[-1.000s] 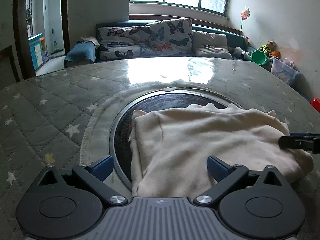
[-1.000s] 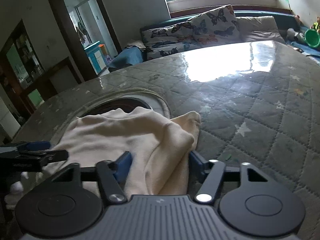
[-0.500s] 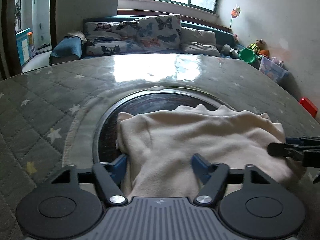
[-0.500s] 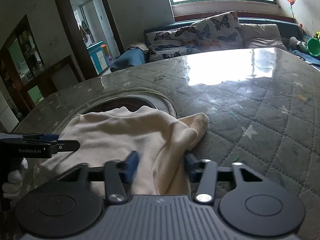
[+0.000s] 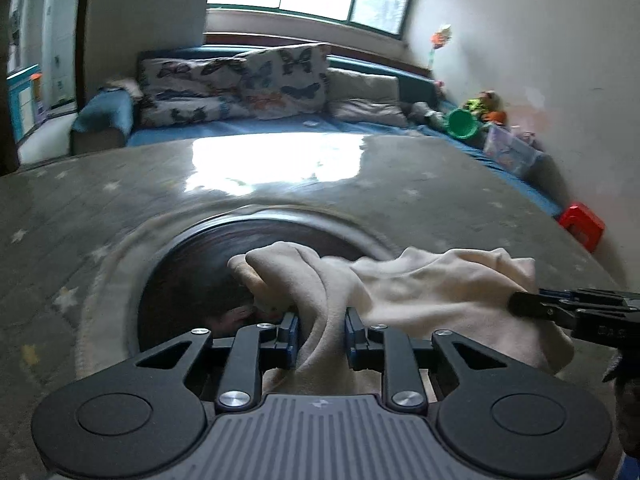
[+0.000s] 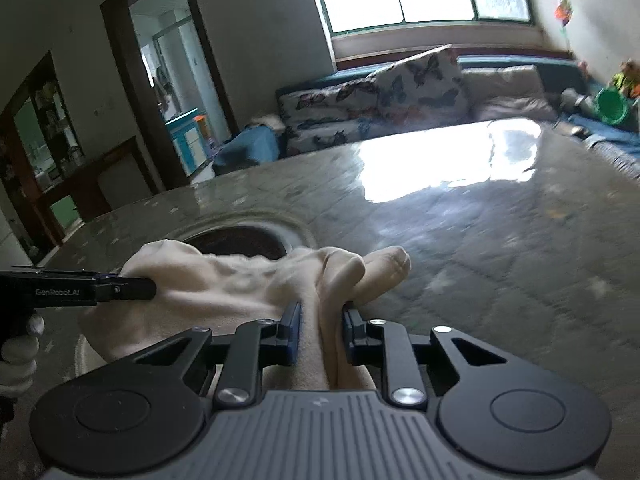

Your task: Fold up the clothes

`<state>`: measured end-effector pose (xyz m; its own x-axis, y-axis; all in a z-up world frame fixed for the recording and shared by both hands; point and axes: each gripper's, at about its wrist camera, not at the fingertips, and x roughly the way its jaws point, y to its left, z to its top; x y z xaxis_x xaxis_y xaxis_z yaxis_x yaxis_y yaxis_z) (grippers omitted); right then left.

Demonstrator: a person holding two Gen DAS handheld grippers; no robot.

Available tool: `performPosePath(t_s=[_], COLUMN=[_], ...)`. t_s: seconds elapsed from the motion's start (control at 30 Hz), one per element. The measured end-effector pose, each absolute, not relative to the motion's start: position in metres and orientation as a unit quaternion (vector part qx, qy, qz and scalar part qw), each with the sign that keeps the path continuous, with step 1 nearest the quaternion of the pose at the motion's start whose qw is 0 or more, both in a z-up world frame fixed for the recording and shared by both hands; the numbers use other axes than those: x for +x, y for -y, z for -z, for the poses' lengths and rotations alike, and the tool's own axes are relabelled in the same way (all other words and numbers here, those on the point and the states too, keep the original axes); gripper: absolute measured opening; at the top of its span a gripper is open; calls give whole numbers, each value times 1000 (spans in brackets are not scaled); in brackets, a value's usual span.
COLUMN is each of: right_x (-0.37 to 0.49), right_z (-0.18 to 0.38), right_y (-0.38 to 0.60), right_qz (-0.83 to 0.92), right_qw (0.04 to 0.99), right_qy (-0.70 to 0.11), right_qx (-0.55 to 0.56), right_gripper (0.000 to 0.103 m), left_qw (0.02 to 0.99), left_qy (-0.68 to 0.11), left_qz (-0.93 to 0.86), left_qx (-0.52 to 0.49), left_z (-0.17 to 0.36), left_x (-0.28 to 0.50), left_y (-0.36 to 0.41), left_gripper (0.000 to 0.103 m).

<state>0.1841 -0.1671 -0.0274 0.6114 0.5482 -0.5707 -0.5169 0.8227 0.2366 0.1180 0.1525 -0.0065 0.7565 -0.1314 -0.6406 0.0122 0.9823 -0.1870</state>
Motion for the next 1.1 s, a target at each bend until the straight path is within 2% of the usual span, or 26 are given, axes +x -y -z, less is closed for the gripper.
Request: performPosePath(t_s=[0.43, 0.53, 0.57, 0.6, 0.67, 0.87, 1.1], right_x=[187, 187, 187, 187, 184, 182, 198], right_z=[-5, 5, 9, 15, 26, 27, 53], right_y=[267, 284, 288, 291, 297, 282, 219], right_qz=[-153, -116, -107, -99, -86, -106, -158], right_qw=[946, 946, 943, 941, 937, 943, 929], right_qy=[-284, -302, -313, -323, -335, -314, -331], right_qx=[-9, -13, -18, -26, -40, -36, -59], right_gripper=[18, 21, 26, 35, 42, 42, 40], left_qw=[930, 924, 922, 922, 921, 922, 927], left_qy=[-330, -342, -348, -350, -355, -359, -354], left_qz=[150, 162, 164, 164, 163, 146, 121], left_qx=[-59, -44, -39, -32, -18, -2, 7], left_z=[-5, 3, 7, 11, 18, 18, 10], left_x=[173, 181, 182, 180, 177, 157, 125], left_y=[-36, -14, -11, -11, -11, -32, -60], left_gripper=[23, 34, 38, 40, 50, 50, 54])
